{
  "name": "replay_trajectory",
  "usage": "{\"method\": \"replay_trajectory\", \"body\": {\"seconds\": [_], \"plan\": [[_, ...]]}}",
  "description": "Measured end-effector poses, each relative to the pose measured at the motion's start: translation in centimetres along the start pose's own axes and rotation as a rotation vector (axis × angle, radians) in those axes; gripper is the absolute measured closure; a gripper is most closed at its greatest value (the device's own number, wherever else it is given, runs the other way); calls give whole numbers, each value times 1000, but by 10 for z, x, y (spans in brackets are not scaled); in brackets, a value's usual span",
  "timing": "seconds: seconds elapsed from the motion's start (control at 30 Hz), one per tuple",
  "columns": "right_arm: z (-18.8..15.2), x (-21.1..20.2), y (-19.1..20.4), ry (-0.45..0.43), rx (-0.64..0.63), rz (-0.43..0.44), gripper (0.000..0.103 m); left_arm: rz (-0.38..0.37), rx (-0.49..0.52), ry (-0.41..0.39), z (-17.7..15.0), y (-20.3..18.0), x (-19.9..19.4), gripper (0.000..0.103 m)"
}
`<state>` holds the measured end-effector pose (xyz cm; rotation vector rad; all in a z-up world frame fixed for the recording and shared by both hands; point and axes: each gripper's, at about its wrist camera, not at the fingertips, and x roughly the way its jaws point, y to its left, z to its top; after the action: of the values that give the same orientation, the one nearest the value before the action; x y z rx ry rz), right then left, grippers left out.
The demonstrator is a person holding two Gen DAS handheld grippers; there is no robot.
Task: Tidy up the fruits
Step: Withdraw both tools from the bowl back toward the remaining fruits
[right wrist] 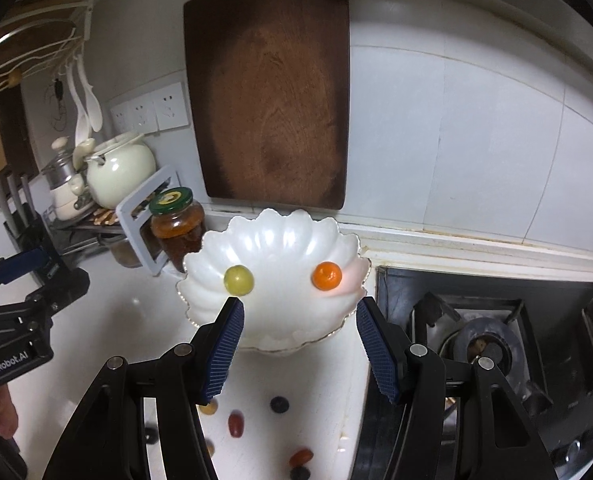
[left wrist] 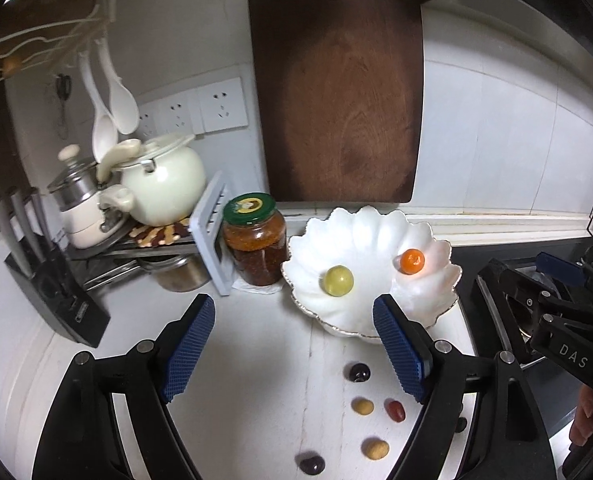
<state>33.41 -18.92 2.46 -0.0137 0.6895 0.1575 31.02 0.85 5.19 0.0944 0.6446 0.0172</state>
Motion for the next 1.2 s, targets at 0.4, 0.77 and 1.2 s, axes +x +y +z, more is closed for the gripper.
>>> {"method": "replay_trajectory", "body": {"seconds": [0.4, 0.77, 1.2], "plan": [[-28, -36, 6, -59, 5, 3, 43, -7, -21, -26, -39, 7, -35, 21], [-69, -41, 10, -29, 21, -21, 43, 19, -48, -44, -75, 16, -51, 21], [-103, -36, 8, 12, 44, -46, 43, 3, -75, 23, -117, 16, -38, 21]]}}
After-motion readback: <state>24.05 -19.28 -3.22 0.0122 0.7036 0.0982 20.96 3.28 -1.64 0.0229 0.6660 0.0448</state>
